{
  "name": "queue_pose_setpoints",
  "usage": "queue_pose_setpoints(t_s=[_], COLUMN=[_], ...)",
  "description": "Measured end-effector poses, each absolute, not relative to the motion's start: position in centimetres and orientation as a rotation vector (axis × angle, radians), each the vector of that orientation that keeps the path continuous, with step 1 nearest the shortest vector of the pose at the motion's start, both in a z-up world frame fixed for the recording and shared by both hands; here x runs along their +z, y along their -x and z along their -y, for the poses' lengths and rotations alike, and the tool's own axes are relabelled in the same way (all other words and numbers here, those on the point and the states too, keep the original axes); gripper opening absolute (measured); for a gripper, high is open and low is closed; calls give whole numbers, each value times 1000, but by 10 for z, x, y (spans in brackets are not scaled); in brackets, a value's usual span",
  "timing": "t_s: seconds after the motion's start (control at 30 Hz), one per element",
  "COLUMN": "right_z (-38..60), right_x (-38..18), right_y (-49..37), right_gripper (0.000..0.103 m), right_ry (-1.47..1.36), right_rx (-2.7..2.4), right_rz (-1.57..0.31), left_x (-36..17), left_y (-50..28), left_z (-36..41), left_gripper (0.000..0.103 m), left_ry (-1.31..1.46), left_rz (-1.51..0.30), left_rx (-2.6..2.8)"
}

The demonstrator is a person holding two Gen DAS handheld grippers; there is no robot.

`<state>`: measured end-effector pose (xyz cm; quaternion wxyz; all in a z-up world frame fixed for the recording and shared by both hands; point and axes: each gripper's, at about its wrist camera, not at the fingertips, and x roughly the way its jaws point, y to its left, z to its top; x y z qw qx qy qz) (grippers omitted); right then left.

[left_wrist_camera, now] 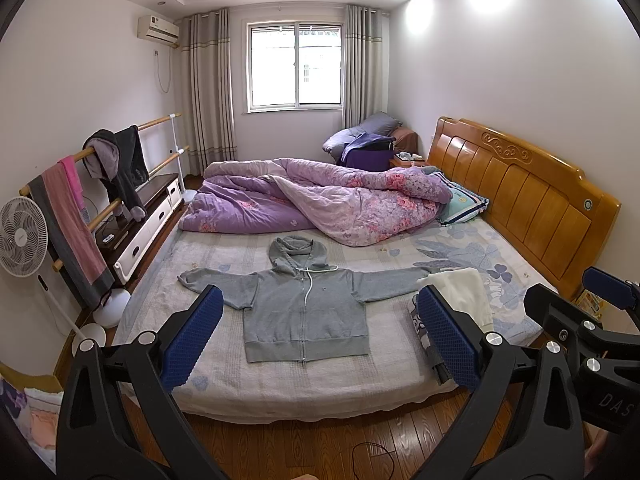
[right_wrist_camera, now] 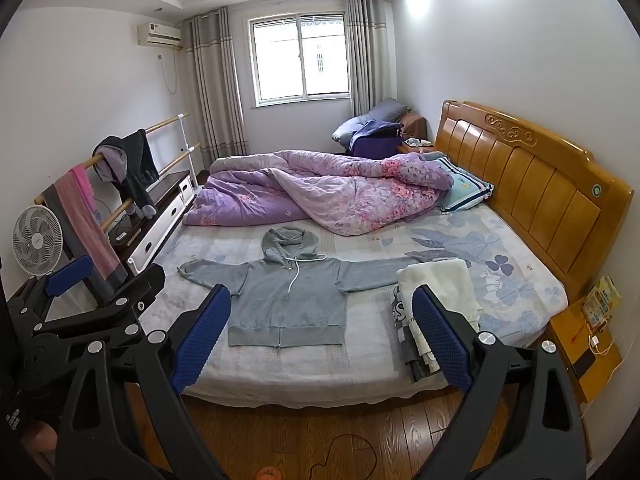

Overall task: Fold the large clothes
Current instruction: 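Move both grippers toward the grey hoodie lying flat on the bed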

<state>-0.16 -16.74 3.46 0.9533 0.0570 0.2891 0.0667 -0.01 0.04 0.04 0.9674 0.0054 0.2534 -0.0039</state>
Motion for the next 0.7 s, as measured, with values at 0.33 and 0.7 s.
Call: queue_pose_setpoints(t_s=[0.33, 0.7], right_z=[165, 134], right_x=[35, 27], right_y=[3, -3], right_gripper=[89, 89], right_ry=[-117, -118], right_rx=[136, 154], right_rz=[-588, -604], left_x=[0, -5], left_y=[0, 0], left_z=[0, -22], left_gripper=[98, 98], left_ry=[-10, -13], left_rz=[-514, -527], left_rx=[-7, 10])
